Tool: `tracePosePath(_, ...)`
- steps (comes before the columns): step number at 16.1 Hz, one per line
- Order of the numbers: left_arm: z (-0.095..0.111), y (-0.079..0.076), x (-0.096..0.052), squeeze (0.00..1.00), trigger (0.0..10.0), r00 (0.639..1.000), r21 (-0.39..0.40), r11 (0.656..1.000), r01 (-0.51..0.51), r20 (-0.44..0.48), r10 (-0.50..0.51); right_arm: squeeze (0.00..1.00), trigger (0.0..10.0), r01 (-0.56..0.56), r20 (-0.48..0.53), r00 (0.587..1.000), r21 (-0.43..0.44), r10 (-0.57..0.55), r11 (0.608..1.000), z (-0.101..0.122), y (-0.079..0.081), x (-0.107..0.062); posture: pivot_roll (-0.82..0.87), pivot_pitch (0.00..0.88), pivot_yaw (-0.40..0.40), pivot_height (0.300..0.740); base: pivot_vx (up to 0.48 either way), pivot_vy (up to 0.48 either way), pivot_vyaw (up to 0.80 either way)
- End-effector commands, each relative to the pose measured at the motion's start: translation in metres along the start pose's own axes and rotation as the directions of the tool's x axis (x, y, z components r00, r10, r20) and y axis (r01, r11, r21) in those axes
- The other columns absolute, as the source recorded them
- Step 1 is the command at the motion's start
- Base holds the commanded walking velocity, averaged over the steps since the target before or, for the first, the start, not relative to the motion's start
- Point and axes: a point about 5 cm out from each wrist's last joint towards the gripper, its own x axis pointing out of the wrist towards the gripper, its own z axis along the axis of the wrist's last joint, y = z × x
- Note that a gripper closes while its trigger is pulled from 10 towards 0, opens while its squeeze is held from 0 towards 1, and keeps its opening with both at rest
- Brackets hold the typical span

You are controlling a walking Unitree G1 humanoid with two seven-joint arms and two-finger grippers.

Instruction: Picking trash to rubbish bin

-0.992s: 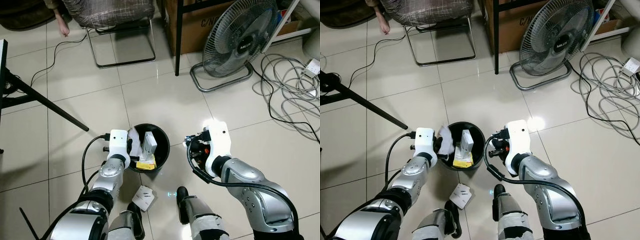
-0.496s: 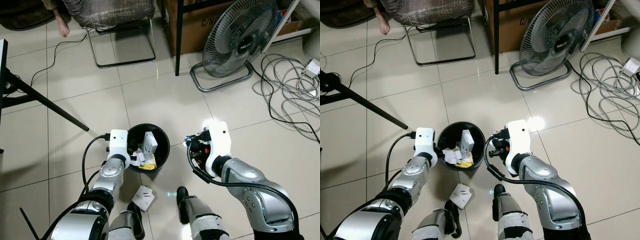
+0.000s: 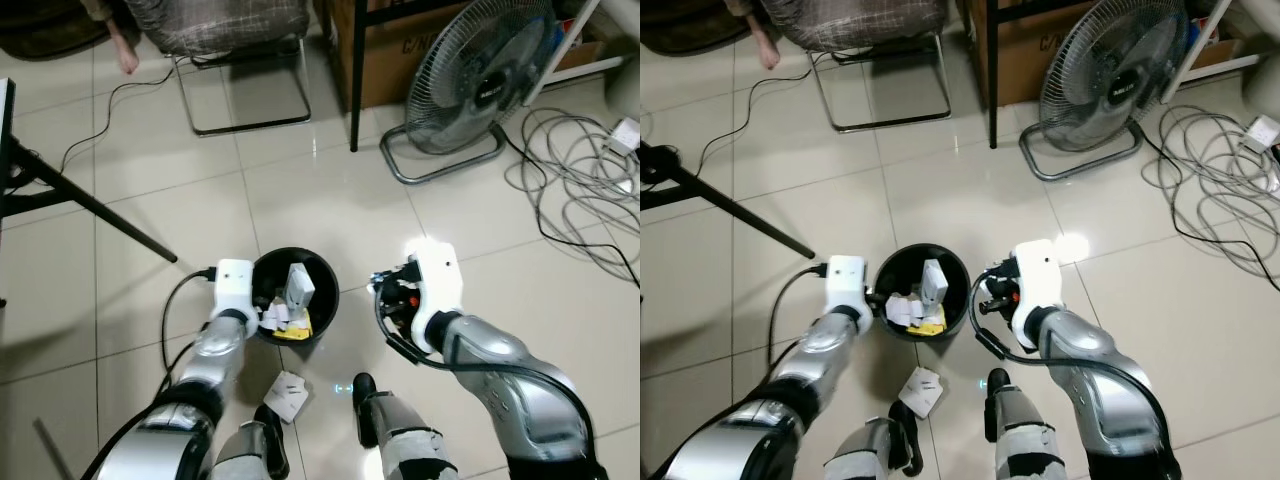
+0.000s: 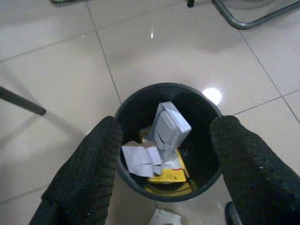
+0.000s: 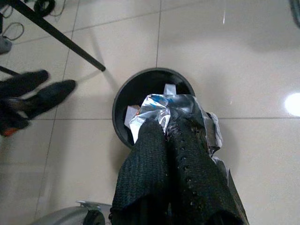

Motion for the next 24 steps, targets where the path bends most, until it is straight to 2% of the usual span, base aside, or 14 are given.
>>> tracePosePath(1, -0.015, 0.014, -0.01, 0.8, 10.0, 1.0, 0.018, 1.0, 0.007, -0.027, -0.006, 0.0, 10.0, -0.001, -0.016, 1.0, 0.009, 0.001, 1.0, -0.007, -0.004, 0.005, -0.23, 0.367, 0.081, 0.74, 0.0, 0.0, 0.0)
tracePosePath(2, -0.022, 0.024, -0.02, 0.33, 10.0, 0.999, 0.037, 0.998, 0.05, -0.019, -0.049, 0.0, 10.0, 0.013, -0.023, 1.0, -0.003, -0.013, 1.0, -0.008, -0.013, 0.013, -0.2, 0.363, 0.087, 0.74, 0.0, 0.0, 0.0)
tracePosePath(3, -0.025, 0.029, -0.028, 0.0, 10.0, 0.997, 0.061, 0.995, 0.08, -0.015, -0.079, 0.0, 10.0, 0.022, -0.026, 0.999, -0.005, -0.022, 1.0, -0.009, -0.019, 0.017, -0.17, 0.359, 0.09, 0.74, 0.0, 0.0, 0.0)
tracePosePath(6, -0.028, 0.036, -0.05, 0.0, 10.0, 0.985, 0.094, 0.981, 0.171, -0.014, -0.171, 0.0, 10.0, 0.038, -0.033, 0.999, -0.019, -0.039, 0.999, -0.01, -0.032, 0.029, -0.12, 0.356, 0.092, 0.74, 0.0, 0.0, 0.0)
tracePosePath(8, -0.021, 0.037, -0.071, 0.0, 10.0, 0.968, 0.1, 0.963, 0.25, -0.011, -0.25, 0.0, 10.0, 0.031, -0.039, 0.999, -0.032, -0.032, 0.999, -0.011, -0.039, 0.041, -0.07, 0.356, 0.096, 0.74, 0.0, 0.0, 0.0)
tracePosePath(10, -0.015, 0.026, -0.09, 0.0, 10.0, 0.931, 0.098, 0.925, 0.366, -0.024, -0.365, 0.0, 10.0, 0.02, -0.05, 0.999, -0.052, -0.022, 0.998, -0.013, -0.043, 0.051, -0.04, 0.357, 0.102, 0.74, 0.0, 0.0, 0.0)
tracePosePath(11, -0.014, 0.024, -0.093, 0.0, 10.0, 0.923, 0.092, 0.918, 0.385, -0.029, -0.384, 0.0, 10.0, 0.016, -0.05, 0.999, -0.052, -0.019, 0.999, -0.012, -0.044, 0.052, -0.04, 0.357, 0.102, 0.74, 0.0, 0.0, 0.0)
tracePosePath(13, -0.017, 0.021, -0.102, 0.0, 10.0, 0.903, 0.126, 0.894, 0.429, -0.073, -0.423, 0.0, 10.0, 0.007, -0.058, 0.998, -0.058, -0.01, 0.998, -0.012, -0.047, 0.06, -0.04, 0.357, 0.102, 0.74, 0.0, 0.0, 0.0)
tracePosePath(15, -0.025, 0.025, -0.114, 0.0, 10.0, 0.884, 0.146, 0.875, 0.461, -0.158, -0.439, 0.0, 10.0, -0.023, -0.065, 0.998, -0.076, 0.018, 0.997, -0.01, -0.044, 0.069, 0.01, 0.363, 0.128, 0.74, 0.0, 0.0, 0.0)
tracePosePath(19, -0.036, 0.031, -0.124, 0.0, 10.0, 0.871, 0.138, 0.872, 0.469, -0.236, -0.431, 0.0, 10.0, -0.077, -0.078, 0.994, -0.096, 0.07, 0.992, -0.01, -0.037, 0.08, 0.01, 0.371, 0.138, 0.74, 0.0, 0.0, 0.0)
tracePosePath(24, -0.035, 0.034, -0.127, 0.0, 10.0, 0.868, 0.146, 0.87, 0.472, -0.253, -0.428, 0.0, 10.0, -0.128, -0.094, 0.988, -0.088, 0.12, 0.988, -0.01, -0.019, 0.093, 0.03, 0.377, 0.144, 0.74, 0.0, 0.0, 0.0)
